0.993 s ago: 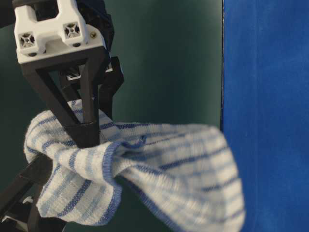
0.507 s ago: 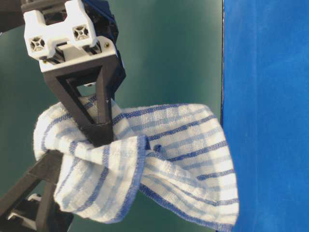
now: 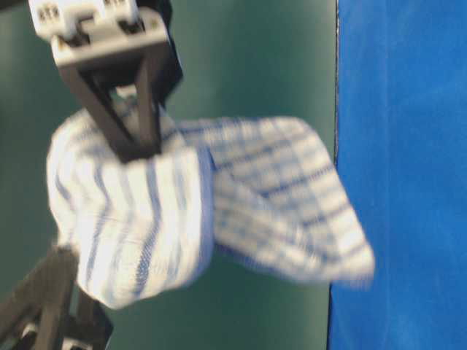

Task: Hand over the towel.
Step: 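Open the left gripper and pull it back, leaving towel in right gripper, then lower the towel with the right gripper and release it on the table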

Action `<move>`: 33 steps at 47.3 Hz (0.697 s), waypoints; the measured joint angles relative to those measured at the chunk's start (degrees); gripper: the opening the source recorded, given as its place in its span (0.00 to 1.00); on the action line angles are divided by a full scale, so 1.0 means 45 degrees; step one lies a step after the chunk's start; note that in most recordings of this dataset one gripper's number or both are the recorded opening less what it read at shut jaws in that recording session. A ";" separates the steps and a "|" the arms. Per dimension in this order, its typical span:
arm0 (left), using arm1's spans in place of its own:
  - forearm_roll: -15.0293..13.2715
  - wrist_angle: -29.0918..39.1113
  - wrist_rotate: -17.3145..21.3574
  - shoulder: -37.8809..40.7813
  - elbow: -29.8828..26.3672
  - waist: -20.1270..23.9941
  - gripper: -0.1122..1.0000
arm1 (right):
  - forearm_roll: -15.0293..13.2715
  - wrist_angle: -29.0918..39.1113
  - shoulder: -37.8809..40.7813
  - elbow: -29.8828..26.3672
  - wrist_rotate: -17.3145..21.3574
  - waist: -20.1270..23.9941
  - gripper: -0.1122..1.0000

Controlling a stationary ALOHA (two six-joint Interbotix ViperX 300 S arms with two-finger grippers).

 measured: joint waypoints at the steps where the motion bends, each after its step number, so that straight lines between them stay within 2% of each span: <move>1: 0.0000 -0.0059 0.0000 -0.0117 0.0098 0.0000 0.89 | 0.0000 0.0020 -0.0273 0.0215 0.0000 0.0000 0.17; 10: 0.0000 -0.0234 -0.0039 -0.1426 0.1035 0.0000 0.89 | -0.0020 0.0039 -0.2461 0.1758 0.0000 0.0000 0.17; 18: 0.0000 -0.0410 -0.0039 -0.2324 0.1621 0.0039 0.89 | 0.0000 0.0078 -0.3926 0.2598 0.0000 -0.0020 0.17; 33: 0.0000 -0.0488 -0.0059 -0.2480 0.1758 0.0059 0.89 | 0.0000 0.0098 -0.3867 0.2754 0.0000 -0.0391 0.17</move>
